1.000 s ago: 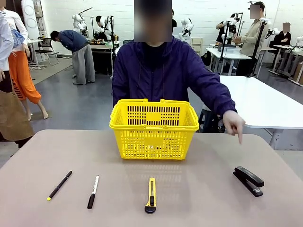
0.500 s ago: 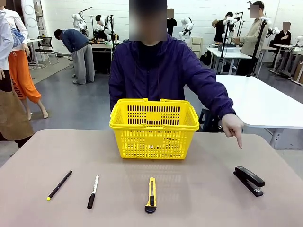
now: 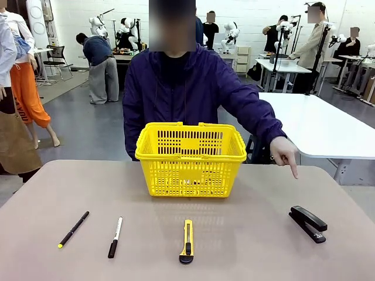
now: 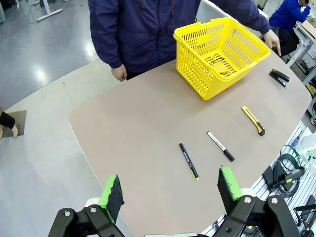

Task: Place the items the person wants into the basket.
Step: Pick up the item the person points to and place it in the Market Basket.

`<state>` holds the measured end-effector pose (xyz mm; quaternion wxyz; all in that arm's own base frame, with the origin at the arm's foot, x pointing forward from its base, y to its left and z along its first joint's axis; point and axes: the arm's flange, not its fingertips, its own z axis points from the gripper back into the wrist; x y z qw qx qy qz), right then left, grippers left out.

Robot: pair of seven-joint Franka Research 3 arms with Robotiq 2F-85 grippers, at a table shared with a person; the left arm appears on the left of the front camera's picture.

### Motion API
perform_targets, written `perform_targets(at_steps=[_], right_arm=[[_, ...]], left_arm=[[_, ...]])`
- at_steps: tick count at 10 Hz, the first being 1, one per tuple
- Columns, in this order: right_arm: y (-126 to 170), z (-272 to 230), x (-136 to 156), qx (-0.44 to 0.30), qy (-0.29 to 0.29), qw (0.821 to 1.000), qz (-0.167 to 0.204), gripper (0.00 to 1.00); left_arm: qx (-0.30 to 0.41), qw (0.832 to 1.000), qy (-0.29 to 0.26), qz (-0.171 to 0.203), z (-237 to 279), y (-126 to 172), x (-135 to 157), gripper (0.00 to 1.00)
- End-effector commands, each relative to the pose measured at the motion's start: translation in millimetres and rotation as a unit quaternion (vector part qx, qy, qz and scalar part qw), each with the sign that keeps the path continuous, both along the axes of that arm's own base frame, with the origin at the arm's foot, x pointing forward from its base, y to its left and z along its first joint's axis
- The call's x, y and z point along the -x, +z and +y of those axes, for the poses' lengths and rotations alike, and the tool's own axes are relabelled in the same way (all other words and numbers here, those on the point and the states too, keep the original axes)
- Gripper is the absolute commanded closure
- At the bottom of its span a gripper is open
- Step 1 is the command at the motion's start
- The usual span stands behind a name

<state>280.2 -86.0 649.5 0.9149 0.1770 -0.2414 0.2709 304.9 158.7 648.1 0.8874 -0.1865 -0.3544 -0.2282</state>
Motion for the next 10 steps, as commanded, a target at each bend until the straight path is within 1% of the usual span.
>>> perform_targets(at_steps=[1, 3, 5, 6, 7, 8, 10], right_arm=[[-2, 0, 0, 0.002, -0.004, 1.0, 0.003, 0.0], [0, 0, 0, 0.0, 0.0, 1.0, 0.0, 0.0], [-25, 28, -20, 0.049, -0.071, 0.994, 0.063, 0.0], [-40, 42, -25, 0.07, -0.093, 0.989, 0.086, 0.0], [-55, 56, -38, 0.096, -0.125, 0.981, 0.111, 0.0], [-82, 71, -61, 0.122, -0.164, 0.969, 0.138, 0.0], [-120, 84, -77, 0.158, -0.163, 0.959, 0.168, 0.0]], left_arm=[[0.004, 1.0, -0.007, -0.006, 2, -1, 1, 0.0], [0.004, 1.0, -0.007, -0.006, 2, -1, 1, 0.0], [0.004, 1.0, -0.007, -0.006, 2, -1, 1, 0.0], [0.004, 1.0, -0.007, -0.006, 2, -1, 1, 0.0], [0.004, 1.0, -0.007, -0.006, 2, -1, 1, 0.0], [0.004, 1.0, -0.007, -0.006, 2, -1, 1, 0.0], [0.004, 1.0, -0.007, -0.006, 2, -1, 1, 0.0]])
